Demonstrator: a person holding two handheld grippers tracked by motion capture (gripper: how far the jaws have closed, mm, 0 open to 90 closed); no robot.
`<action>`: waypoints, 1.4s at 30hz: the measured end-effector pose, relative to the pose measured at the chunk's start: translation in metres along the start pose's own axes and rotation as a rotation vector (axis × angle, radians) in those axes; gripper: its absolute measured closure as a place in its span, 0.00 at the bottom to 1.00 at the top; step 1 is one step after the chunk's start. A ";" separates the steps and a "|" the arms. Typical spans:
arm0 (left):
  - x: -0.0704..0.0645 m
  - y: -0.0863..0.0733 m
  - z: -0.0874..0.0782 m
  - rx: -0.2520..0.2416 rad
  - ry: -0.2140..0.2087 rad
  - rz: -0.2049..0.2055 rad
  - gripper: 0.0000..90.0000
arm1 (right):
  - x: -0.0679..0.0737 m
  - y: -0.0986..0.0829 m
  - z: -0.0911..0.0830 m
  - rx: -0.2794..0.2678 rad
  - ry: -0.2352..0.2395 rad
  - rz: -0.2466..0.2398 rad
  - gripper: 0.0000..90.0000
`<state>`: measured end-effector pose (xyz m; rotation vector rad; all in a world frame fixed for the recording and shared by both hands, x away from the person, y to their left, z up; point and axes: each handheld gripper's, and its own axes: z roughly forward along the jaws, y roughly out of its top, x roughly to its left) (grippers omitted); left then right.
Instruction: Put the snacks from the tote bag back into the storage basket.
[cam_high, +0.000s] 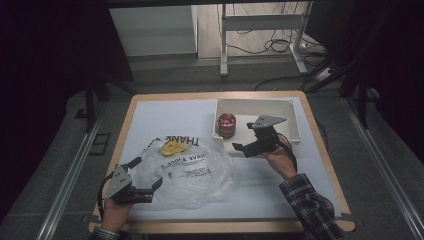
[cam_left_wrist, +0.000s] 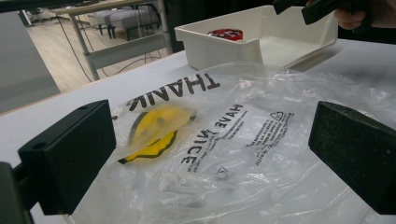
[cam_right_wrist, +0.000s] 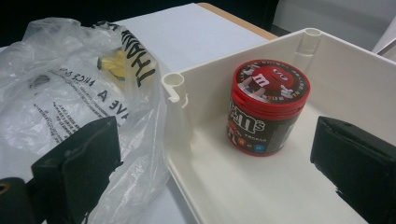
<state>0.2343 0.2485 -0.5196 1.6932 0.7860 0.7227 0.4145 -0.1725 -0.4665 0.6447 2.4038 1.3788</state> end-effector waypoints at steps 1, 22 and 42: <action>0.000 0.000 0.000 0.000 0.000 -0.001 0.01 | 0.001 0.000 0.000 -0.001 0.002 -0.001 0.02; 0.000 0.000 0.000 -0.002 0.001 -0.003 0.01 | 0.007 -0.006 -0.016 -0.010 -0.010 -0.007 0.02; 0.001 0.000 -0.001 -0.006 0.001 -0.012 0.01 | 0.015 -0.013 -0.030 -0.004 -0.027 -0.011 0.02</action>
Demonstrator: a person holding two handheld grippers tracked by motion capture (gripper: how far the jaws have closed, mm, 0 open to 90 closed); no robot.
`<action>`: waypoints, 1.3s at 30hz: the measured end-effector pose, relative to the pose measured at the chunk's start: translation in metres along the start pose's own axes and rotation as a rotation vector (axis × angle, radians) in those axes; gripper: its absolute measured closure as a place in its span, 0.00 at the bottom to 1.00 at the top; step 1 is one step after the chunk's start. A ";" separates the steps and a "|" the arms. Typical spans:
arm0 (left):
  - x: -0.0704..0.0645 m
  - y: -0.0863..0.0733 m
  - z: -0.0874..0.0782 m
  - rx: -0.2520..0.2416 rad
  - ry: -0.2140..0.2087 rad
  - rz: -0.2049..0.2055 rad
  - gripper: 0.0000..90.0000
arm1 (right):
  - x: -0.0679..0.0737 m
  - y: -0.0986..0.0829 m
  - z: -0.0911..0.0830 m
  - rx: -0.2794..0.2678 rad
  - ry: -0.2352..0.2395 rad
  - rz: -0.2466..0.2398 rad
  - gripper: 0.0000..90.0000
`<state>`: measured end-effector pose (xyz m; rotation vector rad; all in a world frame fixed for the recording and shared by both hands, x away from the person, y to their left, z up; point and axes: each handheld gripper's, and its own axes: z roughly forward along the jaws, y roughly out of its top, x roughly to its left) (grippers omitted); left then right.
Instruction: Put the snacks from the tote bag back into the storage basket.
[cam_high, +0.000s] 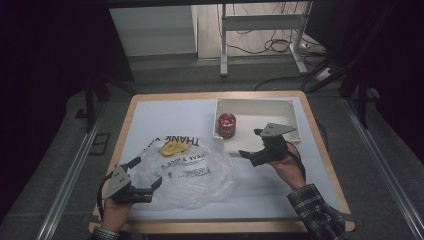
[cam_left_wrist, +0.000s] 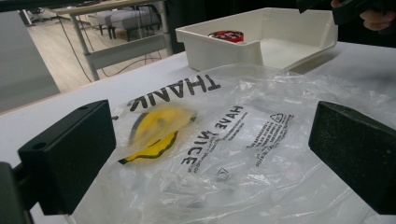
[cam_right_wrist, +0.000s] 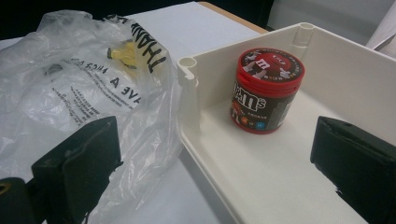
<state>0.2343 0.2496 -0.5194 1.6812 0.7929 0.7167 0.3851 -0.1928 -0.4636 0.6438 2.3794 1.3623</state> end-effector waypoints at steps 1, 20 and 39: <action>0.000 0.000 0.000 0.000 0.001 0.001 0.01 | 0.000 0.000 0.000 -0.002 -0.001 -0.003 0.02; 0.001 0.000 0.000 0.000 0.001 -0.006 0.01 | 0.003 -0.008 -0.016 -0.004 -0.015 0.014 0.02; 0.001 0.000 0.000 0.000 0.002 -0.005 0.00 | 0.005 -0.018 -0.034 -0.023 -0.038 0.029 0.02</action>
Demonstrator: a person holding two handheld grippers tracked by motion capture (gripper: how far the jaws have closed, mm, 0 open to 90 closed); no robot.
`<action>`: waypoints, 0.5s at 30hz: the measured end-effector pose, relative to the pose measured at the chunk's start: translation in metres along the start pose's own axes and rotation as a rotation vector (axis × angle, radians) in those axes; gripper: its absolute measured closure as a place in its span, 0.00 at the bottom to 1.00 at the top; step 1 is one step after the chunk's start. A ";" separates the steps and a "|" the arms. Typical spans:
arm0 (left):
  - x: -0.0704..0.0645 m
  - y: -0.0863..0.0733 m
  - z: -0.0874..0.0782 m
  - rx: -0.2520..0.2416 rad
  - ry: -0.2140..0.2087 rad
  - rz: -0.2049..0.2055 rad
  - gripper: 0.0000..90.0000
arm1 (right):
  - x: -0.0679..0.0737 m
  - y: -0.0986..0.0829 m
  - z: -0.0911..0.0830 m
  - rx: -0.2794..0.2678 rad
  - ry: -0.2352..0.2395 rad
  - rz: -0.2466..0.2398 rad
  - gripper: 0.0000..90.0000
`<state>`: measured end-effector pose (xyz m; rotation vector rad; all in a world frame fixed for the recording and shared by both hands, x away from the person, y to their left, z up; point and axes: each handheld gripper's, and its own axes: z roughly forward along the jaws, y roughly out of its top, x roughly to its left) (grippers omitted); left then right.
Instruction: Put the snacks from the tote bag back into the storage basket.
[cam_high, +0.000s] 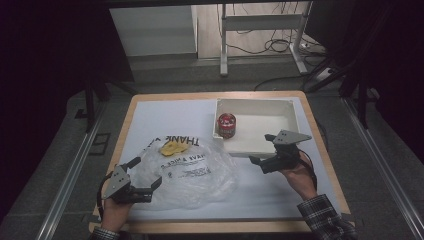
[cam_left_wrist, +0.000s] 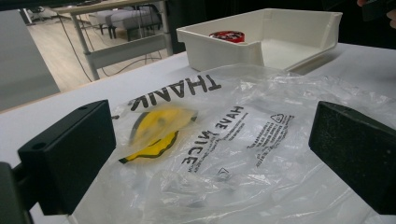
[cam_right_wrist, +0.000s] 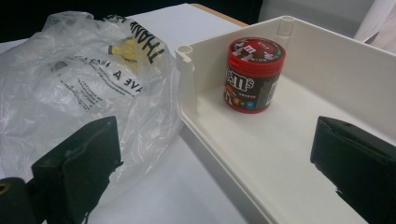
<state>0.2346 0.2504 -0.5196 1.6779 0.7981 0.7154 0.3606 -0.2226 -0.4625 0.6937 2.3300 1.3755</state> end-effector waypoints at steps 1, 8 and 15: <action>0.000 0.000 0.000 -0.001 0.000 0.000 0.01 | 0.000 -0.001 -0.001 0.001 -0.002 0.002 0.02; 0.000 0.000 0.000 -0.002 0.000 0.000 0.01 | 0.002 -0.006 -0.006 0.001 -0.004 -0.001 0.02; 0.000 0.000 0.000 -0.003 0.001 -0.001 0.00 | 0.004 -0.010 -0.011 -0.008 -0.007 -0.008 0.02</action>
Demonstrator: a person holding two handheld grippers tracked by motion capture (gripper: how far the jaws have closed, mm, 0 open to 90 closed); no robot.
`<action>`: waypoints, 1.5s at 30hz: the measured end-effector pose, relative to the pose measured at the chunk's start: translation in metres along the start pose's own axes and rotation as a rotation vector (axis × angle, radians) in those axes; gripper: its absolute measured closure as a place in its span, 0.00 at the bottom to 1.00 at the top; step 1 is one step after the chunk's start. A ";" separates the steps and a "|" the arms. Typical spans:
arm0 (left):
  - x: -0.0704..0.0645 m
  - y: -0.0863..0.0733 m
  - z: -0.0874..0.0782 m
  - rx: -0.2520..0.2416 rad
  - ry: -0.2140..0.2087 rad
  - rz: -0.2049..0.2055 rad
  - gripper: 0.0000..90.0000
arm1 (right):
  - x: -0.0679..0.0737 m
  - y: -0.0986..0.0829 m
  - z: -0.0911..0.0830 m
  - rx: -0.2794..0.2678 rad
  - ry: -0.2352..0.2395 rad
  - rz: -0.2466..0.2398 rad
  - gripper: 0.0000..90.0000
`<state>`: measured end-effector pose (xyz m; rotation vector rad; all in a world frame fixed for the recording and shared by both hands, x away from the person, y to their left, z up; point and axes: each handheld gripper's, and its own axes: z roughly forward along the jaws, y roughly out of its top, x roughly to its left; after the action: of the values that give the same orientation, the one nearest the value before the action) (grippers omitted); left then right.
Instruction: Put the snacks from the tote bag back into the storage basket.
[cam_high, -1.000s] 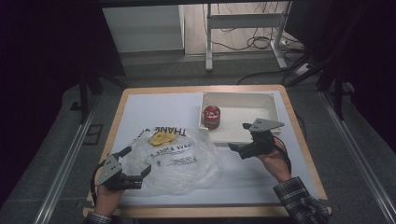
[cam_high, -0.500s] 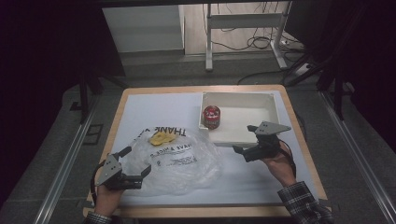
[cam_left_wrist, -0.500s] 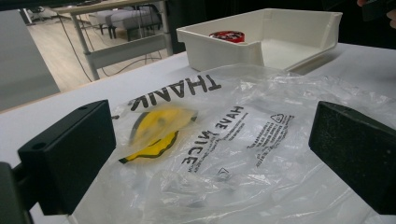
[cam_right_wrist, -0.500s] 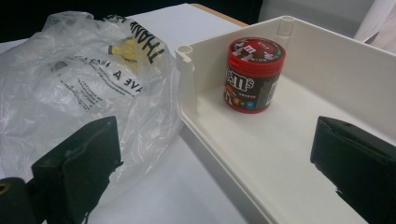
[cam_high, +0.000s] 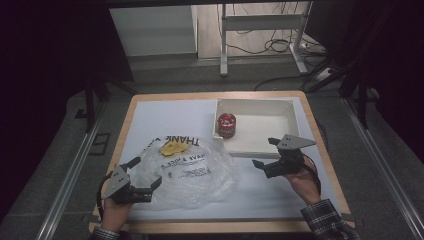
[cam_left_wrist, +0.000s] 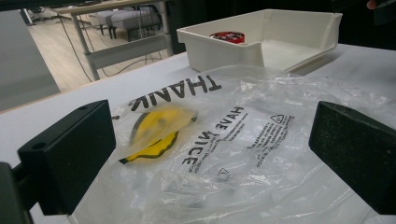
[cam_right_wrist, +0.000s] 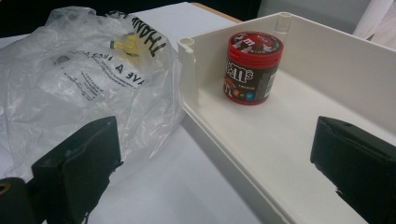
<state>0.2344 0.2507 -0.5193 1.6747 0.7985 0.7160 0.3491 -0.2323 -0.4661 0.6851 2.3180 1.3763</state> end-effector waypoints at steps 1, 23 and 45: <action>0.000 0.000 0.000 0.000 0.000 0.000 0.01 | 0.000 -0.001 -0.001 -0.002 -0.002 0.000 0.02; 0.000 0.000 0.000 0.003 -0.001 0.003 0.00 | 0.004 -0.017 -0.025 -0.008 -0.016 0.018 0.02; 0.000 0.000 0.000 0.000 -0.001 0.000 0.00 | 0.003 -0.031 -0.048 -0.034 -0.063 0.042 0.02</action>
<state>0.2346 0.2503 -0.5194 1.6751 0.7978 0.7147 0.3143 -0.2777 -0.4715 0.7602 2.2389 1.3884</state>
